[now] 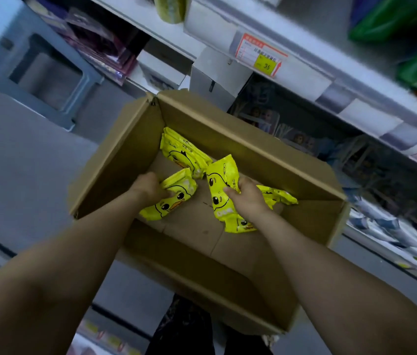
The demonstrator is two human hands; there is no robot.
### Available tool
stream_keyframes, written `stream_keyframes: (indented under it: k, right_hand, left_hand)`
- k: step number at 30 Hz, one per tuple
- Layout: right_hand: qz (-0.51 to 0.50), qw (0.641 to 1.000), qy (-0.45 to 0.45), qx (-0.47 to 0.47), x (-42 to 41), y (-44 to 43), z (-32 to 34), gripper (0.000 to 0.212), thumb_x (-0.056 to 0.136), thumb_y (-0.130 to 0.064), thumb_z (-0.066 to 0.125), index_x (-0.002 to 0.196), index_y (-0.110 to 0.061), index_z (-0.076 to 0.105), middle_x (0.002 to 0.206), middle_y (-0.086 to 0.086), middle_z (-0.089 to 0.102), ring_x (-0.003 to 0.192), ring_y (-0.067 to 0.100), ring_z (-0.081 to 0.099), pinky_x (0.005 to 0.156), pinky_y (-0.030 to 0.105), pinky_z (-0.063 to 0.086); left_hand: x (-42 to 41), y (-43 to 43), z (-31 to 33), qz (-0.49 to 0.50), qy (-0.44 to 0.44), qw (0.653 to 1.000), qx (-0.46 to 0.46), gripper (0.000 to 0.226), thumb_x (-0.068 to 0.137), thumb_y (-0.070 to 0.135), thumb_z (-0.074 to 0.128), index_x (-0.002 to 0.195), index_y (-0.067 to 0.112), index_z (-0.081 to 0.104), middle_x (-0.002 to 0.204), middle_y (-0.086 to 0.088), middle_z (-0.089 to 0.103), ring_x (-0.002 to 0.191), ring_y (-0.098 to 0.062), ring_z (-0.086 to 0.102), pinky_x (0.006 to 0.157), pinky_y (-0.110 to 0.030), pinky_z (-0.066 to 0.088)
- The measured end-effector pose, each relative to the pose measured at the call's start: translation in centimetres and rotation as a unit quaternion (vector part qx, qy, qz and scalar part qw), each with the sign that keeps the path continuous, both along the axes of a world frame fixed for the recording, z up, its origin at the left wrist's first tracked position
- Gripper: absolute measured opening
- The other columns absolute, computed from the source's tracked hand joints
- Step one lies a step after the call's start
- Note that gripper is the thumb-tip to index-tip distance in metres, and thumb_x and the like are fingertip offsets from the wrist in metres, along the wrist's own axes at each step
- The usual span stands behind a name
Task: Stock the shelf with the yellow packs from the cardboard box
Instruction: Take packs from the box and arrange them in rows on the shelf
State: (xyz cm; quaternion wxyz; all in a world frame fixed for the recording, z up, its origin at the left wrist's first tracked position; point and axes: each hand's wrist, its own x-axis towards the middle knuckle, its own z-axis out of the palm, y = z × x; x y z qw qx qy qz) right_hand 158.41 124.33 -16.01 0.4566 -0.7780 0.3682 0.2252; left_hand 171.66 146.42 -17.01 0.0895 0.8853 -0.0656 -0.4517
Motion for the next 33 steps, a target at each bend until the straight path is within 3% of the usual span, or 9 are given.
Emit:
stream_keyframes:
  k: [3, 6, 10, 14, 17, 20, 27, 29, 33]
  right_hand:
    - [-0.035, 0.996, -0.028, 0.078, -2.1, -1.3, 3.2, 0.027, 0.095, -0.029, 0.066, 0.116, -0.016, 0.054, 0.112, 0.001, 0.067, 0.104, 0.019, 0.063, 0.083, 0.026, 0.044]
    - [-0.104, 0.978, -0.061, 0.172, -5.0, -2.6, 6.4, 0.045, 0.089, -0.027, 0.074, 0.126, -0.017, 0.052, 0.114, 0.008, 0.072, 0.102, 0.024, 0.07, 0.094, 0.039, 0.054]
    - [-0.162, 0.956, -0.119, 0.213, -10.2, -5.4, 11.4, 0.074, 0.062, -0.042, 0.091, 0.124, -0.019, 0.057, 0.104, 0.002, 0.077, 0.093, 0.022, 0.074, 0.087, 0.044, 0.059]
    - [-0.188, 0.941, -0.166, 0.227, -17.9, -10.0, 17.2, 0.05, 0.069, -0.022, 0.089, 0.113, -0.013, 0.068, 0.106, 0.009, 0.076, 0.098, 0.032, 0.072, 0.089, 0.054, 0.057]
    - [-0.223, 0.926, -0.198, 0.231, -24.7, -14.4, 22.1, 0.028, 0.082, -0.007, 0.078, 0.109, -0.009, 0.07, 0.104, 0.014, 0.075, 0.094, 0.035, 0.073, 0.083, 0.055, 0.058]
    - [-0.254, 0.916, -0.246, 0.189, -31.5, -18.9, 27.2, 0.027, 0.084, -0.003, 0.074, 0.11, -0.007, 0.067, 0.102, 0.014, 0.075, 0.083, 0.029, 0.074, 0.071, 0.045, 0.061]
    - [-0.3, 0.89, -0.33, 0.089, -45.2, -27.9, 37.0, 0.035, 0.081, -0.006, 0.077, 0.115, -0.01, 0.069, 0.102, 0.01, 0.077, 0.086, 0.029, 0.074, 0.07, 0.048, 0.061]
    - [-0.302, 0.886, -0.346, 0.063, -48.3, -30.0, 39.4, 0.03, 0.082, -0.007, 0.076, 0.111, -0.011, 0.07, 0.099, 0.01, 0.077, 0.082, 0.029, 0.074, 0.068, 0.047, 0.061]
    - [-0.313, 0.871, -0.379, 0.001, -53.5, -34.6, 43.2, 0.027, 0.084, -0.007, 0.075, 0.11, -0.004, 0.07, 0.094, 0.01, 0.077, 0.08, 0.027, 0.074, 0.072, 0.046, 0.062]
  left_hand:
    - [-2.0, -0.9, 3.0, 0.038, 0.003, 0.998, -0.039, 0.033, 0.086, 0.04, 0.072, 0.103, 0.015, 0.059, 0.107, -0.009, 0.063, 0.101, -0.029, 0.06, 0.078, -0.031, 0.044]
    - [-4.8, -2.3, 6.3, 0.078, -0.024, 0.992, -0.095, 0.034, 0.091, 0.039, 0.066, 0.113, 0.013, 0.063, 0.114, -0.01, 0.066, 0.109, -0.031, 0.061, 0.092, -0.036, 0.048]
    - [-9.7, -5.8, 11.3, 0.156, -0.027, 0.966, -0.204, 0.034, 0.092, 0.041, 0.063, 0.117, 0.018, 0.067, 0.111, -0.008, 0.07, 0.104, -0.029, 0.065, 0.094, -0.042, 0.052]
    - [-15.7, -11.2, 17.7, 0.219, 0.041, 0.933, -0.282, 0.058, 0.076, 0.046, 0.08, 0.122, 0.015, 0.063, 0.115, -0.006, 0.069, 0.102, -0.025, 0.067, 0.091, -0.042, 0.054]
    - [-20.5, -16.0, 23.0, 0.193, 0.074, 0.916, -0.344, 0.026, 0.082, 0.023, 0.078, 0.105, 0.017, 0.066, 0.108, -0.009, 0.073, 0.093, -0.024, 0.071, 0.081, -0.037, 0.056]
    - [-25.1, -21.1, 28.3, 0.145, 0.076, 0.907, -0.389, 0.025, 0.085, 0.013, 0.074, 0.108, 0.014, 0.067, 0.098, -0.008, 0.076, 0.088, -0.026, 0.073, 0.072, -0.038, 0.059]
    - [-33.8, -32.9, 38.5, 0.021, 0.063, 0.891, -0.45, 0.016, 0.085, 0.007, 0.072, 0.099, 0.011, 0.067, 0.09, -0.011, 0.074, 0.068, -0.019, 0.072, 0.058, -0.032, 0.059]
    - [-35.9, -36.2, 41.2, -0.019, 0.045, 0.889, -0.455, 0.013, 0.084, 0.006, 0.073, 0.095, 0.01, 0.068, 0.089, -0.01, 0.074, 0.066, -0.017, 0.071, 0.062, -0.032, 0.06]
    - [-39.3, -42.8, 45.9, -0.091, 0.037, 0.886, -0.453, 0.026, 0.079, 0.011, 0.079, 0.103, 0.006, 0.068, 0.097, -0.015, 0.075, 0.085, -0.03, 0.072, 0.08, -0.045, 0.059]
